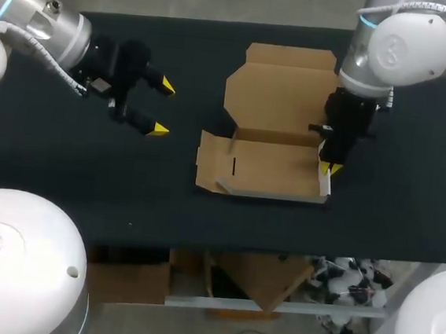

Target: Assemble the packaging by folding the flat box into shape, placing the metal phone stand inside, and closing the box properly

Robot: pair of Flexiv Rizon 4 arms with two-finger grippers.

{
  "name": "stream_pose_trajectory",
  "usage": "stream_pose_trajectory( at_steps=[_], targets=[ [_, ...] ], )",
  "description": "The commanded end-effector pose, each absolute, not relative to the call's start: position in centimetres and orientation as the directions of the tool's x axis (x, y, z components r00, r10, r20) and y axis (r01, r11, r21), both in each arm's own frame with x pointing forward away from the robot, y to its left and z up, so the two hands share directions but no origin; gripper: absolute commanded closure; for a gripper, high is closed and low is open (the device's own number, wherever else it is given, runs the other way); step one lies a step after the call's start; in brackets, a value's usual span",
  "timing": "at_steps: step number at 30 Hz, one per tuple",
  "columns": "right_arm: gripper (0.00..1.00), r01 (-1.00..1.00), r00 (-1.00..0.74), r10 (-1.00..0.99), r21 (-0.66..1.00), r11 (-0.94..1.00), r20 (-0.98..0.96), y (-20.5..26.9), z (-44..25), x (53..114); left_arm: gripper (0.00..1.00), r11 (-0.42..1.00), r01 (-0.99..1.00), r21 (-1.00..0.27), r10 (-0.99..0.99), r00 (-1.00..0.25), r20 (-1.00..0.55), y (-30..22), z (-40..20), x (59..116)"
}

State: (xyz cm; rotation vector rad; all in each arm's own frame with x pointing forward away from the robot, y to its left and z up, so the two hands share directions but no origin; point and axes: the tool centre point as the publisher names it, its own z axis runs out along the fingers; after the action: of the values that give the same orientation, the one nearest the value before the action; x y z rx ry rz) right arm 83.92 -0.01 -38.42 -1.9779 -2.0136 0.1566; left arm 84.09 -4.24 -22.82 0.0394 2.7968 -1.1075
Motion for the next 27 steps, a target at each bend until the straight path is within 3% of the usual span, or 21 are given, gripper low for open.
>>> stream_pose_trajectory(
  at_steps=[1, 27],
  targets=[
    [1.0, 0.95, 0.006, 0.99, -0.31, 0.039, 0.144, -0.1, -38.6, 84.3, 0.0, 0.733, 0.072, -0.677, -0.024, -0.991, -0.131, -4.2, -22.7, 84.1],
    [1.0, 0.906, -0.03, 0.989, -0.413, 0.09, 0.148, -0.2, -39.2, 83.8, 0.0, 0.733, 0.072, -0.677, -0.024, -0.991, -0.131, -4.2, -22.7, 84.1]
  ],
)
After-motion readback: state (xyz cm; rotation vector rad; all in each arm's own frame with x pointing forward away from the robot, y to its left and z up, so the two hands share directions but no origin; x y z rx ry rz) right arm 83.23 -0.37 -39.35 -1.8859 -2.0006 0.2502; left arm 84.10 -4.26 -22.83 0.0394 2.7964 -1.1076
